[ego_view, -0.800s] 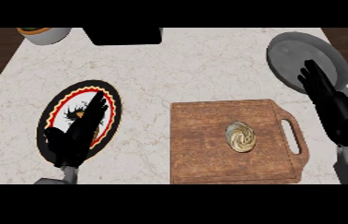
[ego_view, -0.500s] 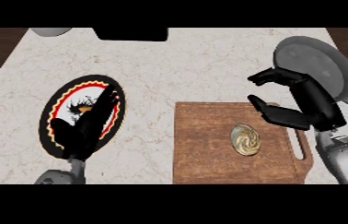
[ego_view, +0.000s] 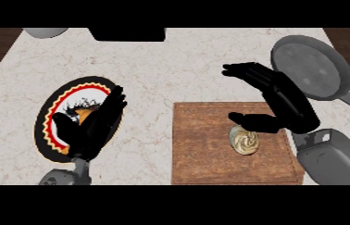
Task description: Pick the cupcake from the cutting board and place it in the pan
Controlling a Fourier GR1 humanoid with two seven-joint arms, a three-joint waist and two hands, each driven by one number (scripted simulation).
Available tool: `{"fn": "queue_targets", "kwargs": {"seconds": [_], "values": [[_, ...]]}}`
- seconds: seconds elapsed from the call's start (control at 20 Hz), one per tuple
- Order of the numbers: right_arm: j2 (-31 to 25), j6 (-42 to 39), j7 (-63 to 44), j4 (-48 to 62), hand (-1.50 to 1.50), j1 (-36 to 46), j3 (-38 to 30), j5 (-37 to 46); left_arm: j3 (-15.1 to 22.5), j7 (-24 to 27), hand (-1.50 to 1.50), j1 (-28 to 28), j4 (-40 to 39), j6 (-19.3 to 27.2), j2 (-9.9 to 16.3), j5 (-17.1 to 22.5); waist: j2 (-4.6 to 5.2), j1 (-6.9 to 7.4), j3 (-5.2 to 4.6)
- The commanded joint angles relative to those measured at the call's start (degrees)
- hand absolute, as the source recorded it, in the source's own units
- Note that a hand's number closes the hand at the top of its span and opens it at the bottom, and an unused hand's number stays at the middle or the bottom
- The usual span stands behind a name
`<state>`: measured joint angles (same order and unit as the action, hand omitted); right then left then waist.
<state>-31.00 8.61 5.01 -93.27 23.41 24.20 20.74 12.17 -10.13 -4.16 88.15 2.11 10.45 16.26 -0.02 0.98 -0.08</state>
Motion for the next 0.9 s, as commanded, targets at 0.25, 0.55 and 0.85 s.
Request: {"fn": "queue_targets", "kwargs": {"seconds": [0.25,0.55,0.85], "values": [[-7.6,-21.5,-21.9,0.2,-1.5,7.9,15.8,17.0,-1.4,-3.3,0.0,-1.1,1.7,-1.0,0.8,2.3,-0.56,-0.01,-0.44],[-4.0,-41.1,-39.7,-2.6,-1.5,13.1,24.8,22.9,-0.6,-2.2,0.0,-0.2,-0.2,-0.4,-0.5,1.4,-0.57,-0.61,-0.34],[8.9,-60.7,-57.7,-1.0,-1.5,11.7,29.8,19.1,-1.4,-0.8,0.0,-0.1,-0.3,-0.9,0.4,0.6,-0.49,-1.18,-0.19]]}}
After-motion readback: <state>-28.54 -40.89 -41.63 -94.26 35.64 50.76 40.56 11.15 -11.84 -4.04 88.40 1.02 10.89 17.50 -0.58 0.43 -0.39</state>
